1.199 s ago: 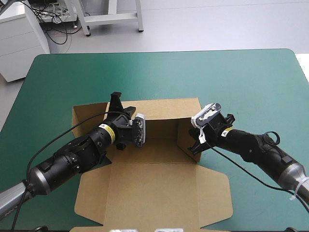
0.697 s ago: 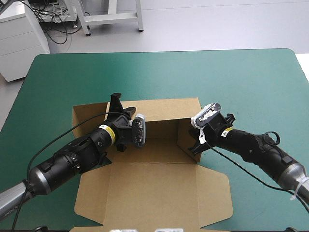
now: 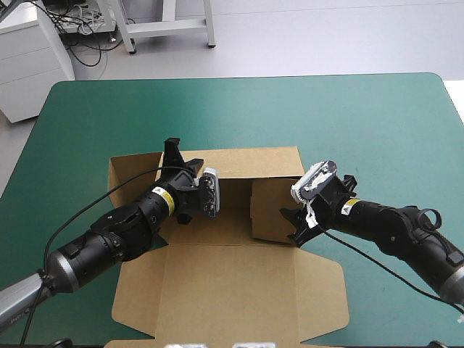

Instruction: Fold the box

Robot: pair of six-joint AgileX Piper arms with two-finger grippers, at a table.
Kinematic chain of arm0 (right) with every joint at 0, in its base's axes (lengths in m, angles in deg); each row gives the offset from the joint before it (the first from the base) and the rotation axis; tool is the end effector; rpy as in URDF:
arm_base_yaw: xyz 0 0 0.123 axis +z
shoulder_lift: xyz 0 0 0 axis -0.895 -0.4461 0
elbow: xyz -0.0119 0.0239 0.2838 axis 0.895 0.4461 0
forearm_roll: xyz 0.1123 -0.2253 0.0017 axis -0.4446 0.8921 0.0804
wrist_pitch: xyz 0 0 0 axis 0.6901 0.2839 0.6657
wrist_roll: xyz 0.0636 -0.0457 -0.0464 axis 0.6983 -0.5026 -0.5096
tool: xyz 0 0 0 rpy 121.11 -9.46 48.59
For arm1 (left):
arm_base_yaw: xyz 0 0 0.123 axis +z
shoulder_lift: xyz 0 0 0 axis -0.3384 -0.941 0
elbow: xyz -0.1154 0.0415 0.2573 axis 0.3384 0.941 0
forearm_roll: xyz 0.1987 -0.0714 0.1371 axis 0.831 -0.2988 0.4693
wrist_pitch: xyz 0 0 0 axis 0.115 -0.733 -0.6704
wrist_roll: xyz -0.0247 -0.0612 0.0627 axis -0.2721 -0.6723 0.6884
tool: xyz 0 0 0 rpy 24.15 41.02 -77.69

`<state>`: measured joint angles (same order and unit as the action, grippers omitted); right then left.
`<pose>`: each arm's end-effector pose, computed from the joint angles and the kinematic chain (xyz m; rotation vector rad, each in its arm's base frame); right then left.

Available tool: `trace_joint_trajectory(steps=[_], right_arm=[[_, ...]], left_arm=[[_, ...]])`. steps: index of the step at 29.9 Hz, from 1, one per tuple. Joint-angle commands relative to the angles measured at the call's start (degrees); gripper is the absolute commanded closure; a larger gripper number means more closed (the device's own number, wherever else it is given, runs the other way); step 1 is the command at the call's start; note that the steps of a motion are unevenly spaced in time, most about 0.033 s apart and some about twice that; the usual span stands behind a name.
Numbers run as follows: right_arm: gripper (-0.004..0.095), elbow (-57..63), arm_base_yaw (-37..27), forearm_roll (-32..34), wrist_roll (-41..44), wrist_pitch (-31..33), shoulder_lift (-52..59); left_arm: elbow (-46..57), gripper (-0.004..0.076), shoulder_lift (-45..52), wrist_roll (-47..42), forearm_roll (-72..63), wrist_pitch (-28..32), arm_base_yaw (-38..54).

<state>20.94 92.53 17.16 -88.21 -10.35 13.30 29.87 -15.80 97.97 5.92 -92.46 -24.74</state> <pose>0.1930 0.1266 0.3079 -0.9360 2.0109 0.3387 0.2132 -0.1739 0.3060 1.6003 1.3572 0.5040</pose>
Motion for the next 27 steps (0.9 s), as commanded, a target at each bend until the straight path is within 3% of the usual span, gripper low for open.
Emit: trace_joint_trajectory(steps=[1, 12, 16, 21, 27], right_arm=[[0.0282, -2.0, 0.3, -0.1, 0.5, -1.4, 0.0], [0.0294, -2.0, 0.3, -0.9, 0.5, -5.5, -4.9], [0.0468, -2.0, 0.3, -0.9, -0.1, -7.3, -4.9], [0.0787, -2.0, 0.3, -0.4, -0.3, -6.8, -4.9], [0.0852, -2.1, 0.3, -0.6, -0.4, -6.5, -4.9]], left_arm=[[0.6, 0.0755, -0.4, -4.5, -2.2, -4.8, -0.4], [0.6, 0.0755, -0.4, -4.7, -2.2, -4.1, -0.4], [0.6, 0.0756, -0.4, -4.7, -2.2, -4.1, -0.4], [0.6, 0.0755, -0.4, -4.7, -2.2, -3.6, -0.4], [0.6, 0.0755, -0.4, -4.7, -2.4, -2.8, -0.4]])
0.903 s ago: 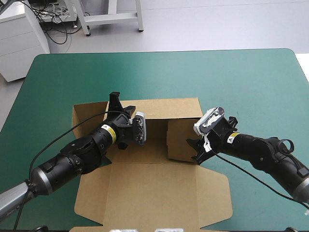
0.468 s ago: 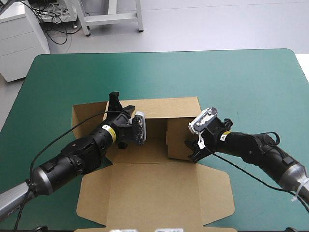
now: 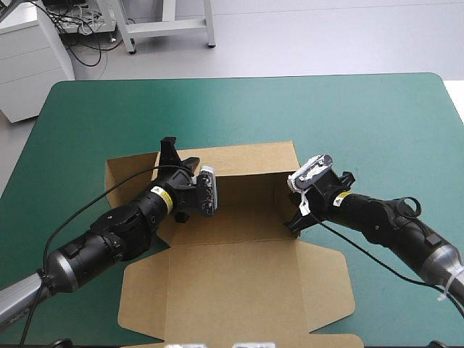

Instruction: Fold the box

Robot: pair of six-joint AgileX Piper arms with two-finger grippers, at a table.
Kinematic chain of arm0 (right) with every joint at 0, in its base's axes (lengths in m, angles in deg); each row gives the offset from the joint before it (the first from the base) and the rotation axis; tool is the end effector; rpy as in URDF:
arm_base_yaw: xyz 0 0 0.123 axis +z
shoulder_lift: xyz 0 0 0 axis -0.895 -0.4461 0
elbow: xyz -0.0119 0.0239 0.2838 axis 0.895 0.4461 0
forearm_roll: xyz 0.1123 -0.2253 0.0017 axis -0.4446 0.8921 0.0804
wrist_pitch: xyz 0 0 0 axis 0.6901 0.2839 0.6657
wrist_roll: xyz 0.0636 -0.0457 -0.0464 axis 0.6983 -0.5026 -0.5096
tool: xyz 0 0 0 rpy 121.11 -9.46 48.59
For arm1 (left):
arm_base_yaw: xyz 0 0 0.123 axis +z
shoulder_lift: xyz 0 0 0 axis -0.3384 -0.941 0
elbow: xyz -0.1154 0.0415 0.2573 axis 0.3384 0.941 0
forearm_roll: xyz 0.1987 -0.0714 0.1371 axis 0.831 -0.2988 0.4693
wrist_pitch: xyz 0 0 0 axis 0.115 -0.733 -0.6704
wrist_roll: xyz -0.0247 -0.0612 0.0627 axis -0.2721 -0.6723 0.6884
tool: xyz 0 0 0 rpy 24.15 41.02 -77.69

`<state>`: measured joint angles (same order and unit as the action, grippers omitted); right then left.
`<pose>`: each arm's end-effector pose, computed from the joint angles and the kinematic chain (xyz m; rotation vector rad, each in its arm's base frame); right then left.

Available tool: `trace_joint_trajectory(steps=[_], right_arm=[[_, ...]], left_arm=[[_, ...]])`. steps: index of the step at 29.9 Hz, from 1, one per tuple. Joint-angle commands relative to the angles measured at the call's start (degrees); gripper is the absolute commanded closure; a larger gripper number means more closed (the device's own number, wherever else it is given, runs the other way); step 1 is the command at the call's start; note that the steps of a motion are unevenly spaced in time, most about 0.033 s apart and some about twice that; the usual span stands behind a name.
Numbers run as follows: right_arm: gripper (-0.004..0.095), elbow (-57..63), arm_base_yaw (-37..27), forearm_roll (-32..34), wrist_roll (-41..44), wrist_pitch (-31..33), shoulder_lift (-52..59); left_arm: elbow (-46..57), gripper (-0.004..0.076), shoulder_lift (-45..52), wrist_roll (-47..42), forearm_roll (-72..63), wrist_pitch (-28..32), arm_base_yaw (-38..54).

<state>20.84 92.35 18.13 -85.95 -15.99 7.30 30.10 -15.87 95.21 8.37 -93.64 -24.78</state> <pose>0.2163 0.1341 0.2891 -0.8760 2.0545 0.3092 0.2141 -0.1720 0.3047 1.5888 1.3769 0.5253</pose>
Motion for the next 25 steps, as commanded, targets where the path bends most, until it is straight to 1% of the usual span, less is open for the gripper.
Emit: trace_joint_trajectory(steps=[1, 4, 6, 7, 9, 14, 17, 19, 21, 25], right_arm=[[0.086, -2.0, 0.5, -1.6, -2.7, -0.6, 1.1], [0.093, -2.0, 0.5, -1.6, -3.0, -0.6, 1.3], [0.0929, -2.0, 0.5, -1.6, -2.4, -1.4, 1.3], [0.0929, -2.0, 0.5, -1.6, -2.4, -1.7, 1.3], [0.0929, -2.0, 0.5, -1.6, -2.4, -2.8, 1.3], [0.0929, -2.0, 0.5, -0.7, -1.9, -3.8, 1.3], [0.0927, -2.0, 0.5, -0.4, -1.0, -3.9, 1.3], [0.0927, -2.0, 0.5, 0.1, -0.4, -4.0, 1.3], [0.0927, -2.0, 0.5, 1.2, 0.7, -4.2, 1.3], [0.0927, -2.0, 0.5, 1.3, 0.9, -4.8, 1.0]], left_arm=[[0.4, 0.0755, -0.3, -2.0, -5.5, -1.3, -0.3], [0.4, 0.0755, -0.3, -2.0, -7.4, 0.5, -0.3], [0.4, 0.0751, -0.3, -2.0, -8.0, 2.3, -0.3], [0.4, 0.0736, -0.3, -2.0, -8.0, 2.9, -0.3], [0.4, 0.0677, -0.3, -2.0, -8.0, 3.8, -0.3], [0.4, 0.042, 0.2, -2.0, -9.2, 3.9, -0.4], [0.4, 0.0311, 1.8, -2.0, -9.4, 5.8, -0.4], [0.4, 0.0284, 3.4, -2.0, -9.5, 7.4, -0.4], [0.4, 0.0281, 4.9, -2.0, -9.5, 7.5, -0.6], [0.4, 0.0281, 7.5, -2.4, -9.8, 3.8, -2.9]])
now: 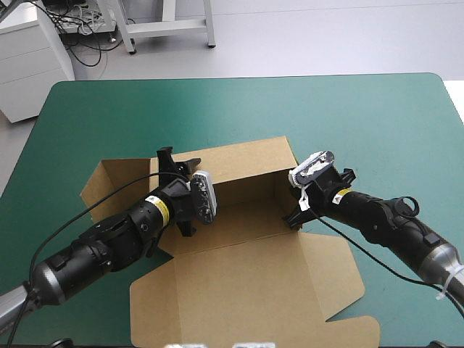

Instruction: Fold the box

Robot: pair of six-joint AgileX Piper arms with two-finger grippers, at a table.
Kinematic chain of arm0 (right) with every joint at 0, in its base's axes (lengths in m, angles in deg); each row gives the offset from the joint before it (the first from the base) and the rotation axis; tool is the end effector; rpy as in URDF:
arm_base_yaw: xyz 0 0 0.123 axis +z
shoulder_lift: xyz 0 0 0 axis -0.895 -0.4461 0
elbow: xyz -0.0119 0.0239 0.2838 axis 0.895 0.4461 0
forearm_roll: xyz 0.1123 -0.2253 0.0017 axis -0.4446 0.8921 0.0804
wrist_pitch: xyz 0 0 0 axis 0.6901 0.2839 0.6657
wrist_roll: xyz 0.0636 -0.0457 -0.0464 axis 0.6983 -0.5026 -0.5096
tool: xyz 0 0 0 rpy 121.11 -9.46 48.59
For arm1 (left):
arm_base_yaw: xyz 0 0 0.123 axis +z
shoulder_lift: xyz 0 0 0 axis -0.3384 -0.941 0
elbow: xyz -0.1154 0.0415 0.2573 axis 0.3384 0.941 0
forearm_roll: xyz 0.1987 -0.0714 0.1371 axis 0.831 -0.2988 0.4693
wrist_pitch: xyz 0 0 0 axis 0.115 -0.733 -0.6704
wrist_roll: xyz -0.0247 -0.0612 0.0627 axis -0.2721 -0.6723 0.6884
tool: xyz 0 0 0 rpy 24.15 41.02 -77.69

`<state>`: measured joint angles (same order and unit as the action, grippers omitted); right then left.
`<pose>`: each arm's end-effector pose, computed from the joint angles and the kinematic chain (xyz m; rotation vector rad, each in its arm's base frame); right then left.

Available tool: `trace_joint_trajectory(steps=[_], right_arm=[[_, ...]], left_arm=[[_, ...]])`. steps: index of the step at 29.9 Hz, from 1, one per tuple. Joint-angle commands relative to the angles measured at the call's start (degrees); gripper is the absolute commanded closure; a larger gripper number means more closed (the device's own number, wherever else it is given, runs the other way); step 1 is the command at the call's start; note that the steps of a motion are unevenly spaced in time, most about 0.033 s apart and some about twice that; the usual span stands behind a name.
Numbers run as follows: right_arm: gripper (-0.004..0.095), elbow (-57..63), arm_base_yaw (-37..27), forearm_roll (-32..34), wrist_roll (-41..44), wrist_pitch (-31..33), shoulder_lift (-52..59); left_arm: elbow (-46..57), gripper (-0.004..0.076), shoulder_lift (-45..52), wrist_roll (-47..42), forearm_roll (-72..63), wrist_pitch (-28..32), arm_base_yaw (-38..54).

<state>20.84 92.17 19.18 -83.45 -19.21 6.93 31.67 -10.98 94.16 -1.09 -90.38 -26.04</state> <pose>0.2214 0.1332 0.2909 -0.8126 2.0345 0.2990 0.1933 -0.1691 0.3169 1.4601 1.4215 0.3211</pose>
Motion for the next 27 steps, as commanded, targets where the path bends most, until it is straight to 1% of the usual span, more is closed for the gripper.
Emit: trace_joint_trajectory(steps=[1, 6, 8, 11, 12, 13, 14, 17, 19, 22, 24, 26, 27], right_arm=[[0.0927, -2.0, 0.6, 0.2, -1.6, -2.0, 1.4], [0.0927, -2.0, 0.6, 0.1, -1.5, -3.6, 1.3], [0.0927, -2.0, 0.6, 0.1, -1.0, -3.7, 0.9], [0.0927, -2.0, 0.6, 1.3, 0.4, -4.0, 0.7], [0.0927, -2.0, 0.6, 1.6, 0.6, -4.0, 0.6], [0.0927, -2.0, 0.6, 1.6, 0.7, -4.0, 0.6], [0.0927, -2.0, 0.6, 1.6, 0.7, -4.0, 0.6], [0.0927, -2.0, 0.6, 1.6, 0.7, -4.0, 0.6], [0.0927, -2.0, 0.6, 1.6, 0.7, -4.0, 0.6], [0.0927, -2.0, 0.6, 1.6, 1.2, -4.0, 0.6], [0.0927, -2.0, 0.6, 1.6, 1.3, -3.9, 0.6], [0.0927, -2.0, 0.6, 1.6, 1.3, -3.7, 0.6], [0.0927, -2.0, 0.6, 1.6, 1.3, -3.7, 0.6]], left_arm=[[-1.4, 0.0281, 3.0, -1.6, -0.3, -0.6, -2.7], [-6.7, 0.0281, 3.3, -1.6, -0.3, -9.2, -9.4], [-10.5, 0.0281, 3.2, -1.5, -1.4, -14.6, -12.9], [-18.1, 0.0297, 2.4, 2.4, -8.2, -23.9, -17.9], [-21.4, 0.0317, 1.8, 4.7, -11.0, -26.6, -19.3], [-24.7, 0.0356, 0.9, 7.6, -15.3, -30.5, -20.3], [-28.0, 0.0379, 0.2, 9.2, -18.1, -32.8, -20.9], [-37.0, 0.0414, -2.7, 12.3, -26.3, -40.1, -21.2], [-42.0, 0.0456, -5.0, 13.2, -28.8, -44.1, -21.2], [-47.9, 0.0559, -8.3, 14.8, -30.2, -50.5, -21.2], [-50.1, 0.0645, -9.5, 14.8, -30.7, -52.4, -21.2], [-50.4, 0.0749, -9.9, 14.6, -30.6, -51.7, -20.9], [-50.4, 0.075, -9.9, 14.5, -30.8, -51.5, -20.2]])
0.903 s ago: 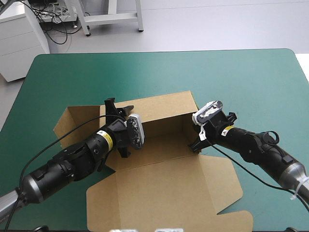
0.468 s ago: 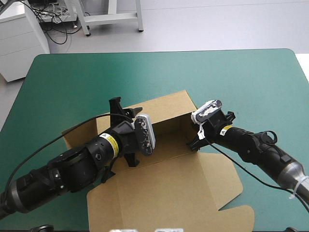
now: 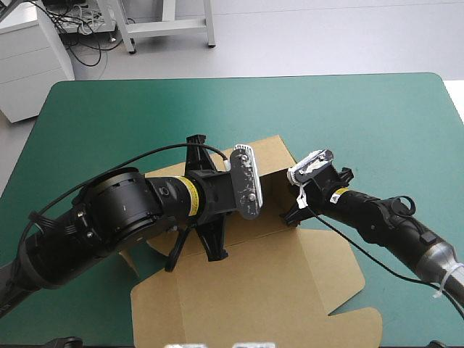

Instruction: Fold the box

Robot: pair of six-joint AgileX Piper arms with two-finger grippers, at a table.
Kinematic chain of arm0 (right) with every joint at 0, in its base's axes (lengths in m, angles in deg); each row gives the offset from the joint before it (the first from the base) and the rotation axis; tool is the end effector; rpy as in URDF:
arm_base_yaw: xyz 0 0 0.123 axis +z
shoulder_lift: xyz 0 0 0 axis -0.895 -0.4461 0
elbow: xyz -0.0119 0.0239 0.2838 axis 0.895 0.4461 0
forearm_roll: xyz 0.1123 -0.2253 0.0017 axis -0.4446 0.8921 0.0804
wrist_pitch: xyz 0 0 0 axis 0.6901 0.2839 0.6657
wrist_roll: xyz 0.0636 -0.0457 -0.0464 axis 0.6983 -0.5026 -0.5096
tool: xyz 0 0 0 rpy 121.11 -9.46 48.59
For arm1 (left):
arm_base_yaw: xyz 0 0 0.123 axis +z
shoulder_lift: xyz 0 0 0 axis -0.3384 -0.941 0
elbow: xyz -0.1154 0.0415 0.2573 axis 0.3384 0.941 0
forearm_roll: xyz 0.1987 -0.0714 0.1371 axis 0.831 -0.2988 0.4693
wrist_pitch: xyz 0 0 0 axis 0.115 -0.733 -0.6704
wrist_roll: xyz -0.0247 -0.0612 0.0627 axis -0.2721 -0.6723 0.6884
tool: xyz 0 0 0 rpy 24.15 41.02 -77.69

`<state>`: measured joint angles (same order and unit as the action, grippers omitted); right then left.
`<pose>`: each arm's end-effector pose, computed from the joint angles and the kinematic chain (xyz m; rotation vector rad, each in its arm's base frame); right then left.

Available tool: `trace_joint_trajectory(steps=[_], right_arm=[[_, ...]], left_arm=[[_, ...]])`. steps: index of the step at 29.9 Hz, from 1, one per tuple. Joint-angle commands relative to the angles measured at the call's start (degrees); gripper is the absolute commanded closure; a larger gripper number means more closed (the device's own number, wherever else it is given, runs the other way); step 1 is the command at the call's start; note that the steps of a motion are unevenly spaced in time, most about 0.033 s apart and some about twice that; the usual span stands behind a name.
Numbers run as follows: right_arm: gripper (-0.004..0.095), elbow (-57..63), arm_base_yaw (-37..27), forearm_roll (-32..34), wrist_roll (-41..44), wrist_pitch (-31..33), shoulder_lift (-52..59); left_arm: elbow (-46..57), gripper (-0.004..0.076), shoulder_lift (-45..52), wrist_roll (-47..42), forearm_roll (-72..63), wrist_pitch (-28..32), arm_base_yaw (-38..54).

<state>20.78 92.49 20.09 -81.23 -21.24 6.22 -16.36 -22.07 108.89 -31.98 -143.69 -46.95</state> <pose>0.2248 0.1350 0.2903 -0.7762 2.0284 0.3005 0.1285 -0.2335 0.4581 1.6388 1.7019 0.0160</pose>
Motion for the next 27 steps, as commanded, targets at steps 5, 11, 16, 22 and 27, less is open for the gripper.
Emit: trace_joint_trajectory(steps=[5, 11, 16, 22, 27], right_arm=[[0.0927, -1.9, 0.3, 0.9, -0.9, -1.5, 1.6], [0.0927, -1.9, 0.3, 1.1, -0.9, -1.2, 1.6], [0.0927, -1.9, 0.3, 1.1, -0.9, -1.0, 1.6], [0.0927, -3.4, -0.2, 1.2, -0.8, 0.8, 1.6], [0.0927, -6.2, -2.3, 3.8, 2.2, 4.7, 1.6]], left_arm=[[-2.3, 0.073, 1.8, -0.4, -7.0, 1.4, 12.7], [-2.2, 0.073, 4.4, 3.5, -25.3, 3.9, 34.9], [-2.0, 0.0733, 7.9, 3.5, -31.7, 4.4, 50.7], [5.9, 0.0738, 15.3, 5.7, -33.2, 9.2, 60.4], [18.2, 0.075, 22.3, 5.7, -32.9, 16.8, 62.0]])
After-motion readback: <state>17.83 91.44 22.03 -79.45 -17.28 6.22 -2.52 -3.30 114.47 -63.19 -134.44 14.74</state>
